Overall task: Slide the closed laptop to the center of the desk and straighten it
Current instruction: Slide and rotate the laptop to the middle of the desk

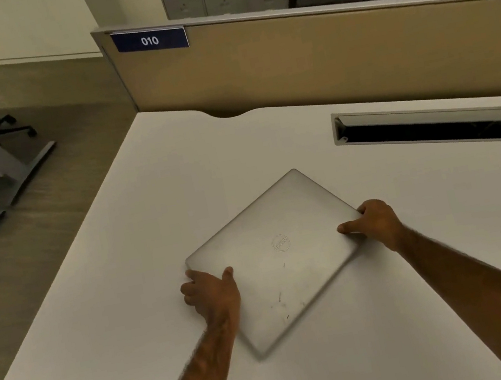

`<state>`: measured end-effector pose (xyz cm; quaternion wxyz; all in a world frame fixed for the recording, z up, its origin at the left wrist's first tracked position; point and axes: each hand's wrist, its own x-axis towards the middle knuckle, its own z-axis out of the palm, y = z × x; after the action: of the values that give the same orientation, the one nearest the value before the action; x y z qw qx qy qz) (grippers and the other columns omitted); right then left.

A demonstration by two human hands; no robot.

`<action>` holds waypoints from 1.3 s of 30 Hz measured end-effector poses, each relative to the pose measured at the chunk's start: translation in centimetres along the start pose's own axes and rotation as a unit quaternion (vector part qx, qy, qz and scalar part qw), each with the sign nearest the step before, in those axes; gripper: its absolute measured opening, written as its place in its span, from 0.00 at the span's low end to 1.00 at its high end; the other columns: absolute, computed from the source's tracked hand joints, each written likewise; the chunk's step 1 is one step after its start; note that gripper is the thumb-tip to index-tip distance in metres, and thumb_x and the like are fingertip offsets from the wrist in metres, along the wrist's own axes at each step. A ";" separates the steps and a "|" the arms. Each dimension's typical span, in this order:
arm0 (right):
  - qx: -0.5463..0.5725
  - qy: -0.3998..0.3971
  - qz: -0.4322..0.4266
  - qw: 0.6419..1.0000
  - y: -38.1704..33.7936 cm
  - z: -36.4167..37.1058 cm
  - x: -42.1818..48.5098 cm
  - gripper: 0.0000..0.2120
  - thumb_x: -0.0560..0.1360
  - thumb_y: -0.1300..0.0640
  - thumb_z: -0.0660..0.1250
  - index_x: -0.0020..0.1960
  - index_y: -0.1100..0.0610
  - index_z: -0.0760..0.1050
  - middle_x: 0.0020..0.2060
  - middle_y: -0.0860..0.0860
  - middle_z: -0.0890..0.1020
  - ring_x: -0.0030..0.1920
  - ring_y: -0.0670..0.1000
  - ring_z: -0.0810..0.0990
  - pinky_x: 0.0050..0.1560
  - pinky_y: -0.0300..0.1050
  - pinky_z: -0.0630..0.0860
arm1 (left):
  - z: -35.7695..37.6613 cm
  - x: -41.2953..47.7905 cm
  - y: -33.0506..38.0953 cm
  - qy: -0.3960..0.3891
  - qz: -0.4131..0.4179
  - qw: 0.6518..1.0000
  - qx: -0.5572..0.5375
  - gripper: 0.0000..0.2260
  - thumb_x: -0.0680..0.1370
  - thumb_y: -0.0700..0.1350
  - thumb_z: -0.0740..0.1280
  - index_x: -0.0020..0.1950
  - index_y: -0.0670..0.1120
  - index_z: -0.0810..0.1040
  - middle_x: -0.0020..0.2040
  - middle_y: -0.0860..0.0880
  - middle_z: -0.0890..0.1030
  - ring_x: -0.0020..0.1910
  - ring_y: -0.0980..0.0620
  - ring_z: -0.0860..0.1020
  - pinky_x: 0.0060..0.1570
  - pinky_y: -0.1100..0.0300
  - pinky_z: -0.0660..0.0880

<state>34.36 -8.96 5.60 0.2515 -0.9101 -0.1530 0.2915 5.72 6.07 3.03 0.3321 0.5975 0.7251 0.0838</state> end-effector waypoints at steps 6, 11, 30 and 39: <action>-0.007 0.005 0.004 1.000 3.0 -3.7 0.9 0.25 0.64 0.50 0.84 0.50 0.67 0.81 0.49 0.62 0.85 0.53 0.63 0.83 0.55 0.55 0.79 | 2.5 -4.0 2.2 -0.020 0.013 1.000 0.014 0.42 0.76 0.53 0.72 0.78 0.35 0.53 0.68 0.33 0.66 0.66 0.35 0.68 0.58 0.44 0.74; -0.013 0.007 0.006 1.000 4.7 -7.2 2.2 0.24 0.65 0.51 0.83 0.50 0.69 0.82 0.50 0.64 0.85 0.53 0.64 0.84 0.56 0.57 0.79 | 5.0 -7.6 3.5 -0.039 0.021 0.999 0.011 0.42 0.77 0.52 0.71 0.79 0.34 0.52 0.69 0.34 0.65 0.67 0.36 0.68 0.62 0.47 0.72; -0.004 0.029 -0.004 1.000 8.2 -10.2 4.5 0.25 0.66 0.49 0.81 0.54 0.65 0.83 0.53 0.62 0.85 0.56 0.63 0.82 0.60 0.55 0.78 | 8.4 -11.6 4.4 -0.041 0.004 0.999 0.024 0.44 0.75 0.56 0.71 0.79 0.36 0.52 0.70 0.35 0.65 0.69 0.35 0.68 0.62 0.42 0.73; 0.091 0.089 0.017 0.992 10.9 -5.4 -4.1 0.35 0.75 0.57 0.74 0.77 0.64 0.65 0.67 0.67 0.70 0.66 0.68 0.75 0.69 0.56 0.73 | 8.6 -8.9 8.6 -0.056 0.169 0.974 0.137 0.40 0.79 0.58 0.64 0.82 0.42 0.47 0.82 0.41 0.48 0.81 0.41 0.48 0.78 0.46 0.48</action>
<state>35.90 -21.70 5.34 0.3409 -0.9084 -0.0871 0.2259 18.24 -2.19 4.27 0.2683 0.7550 0.5984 0.0052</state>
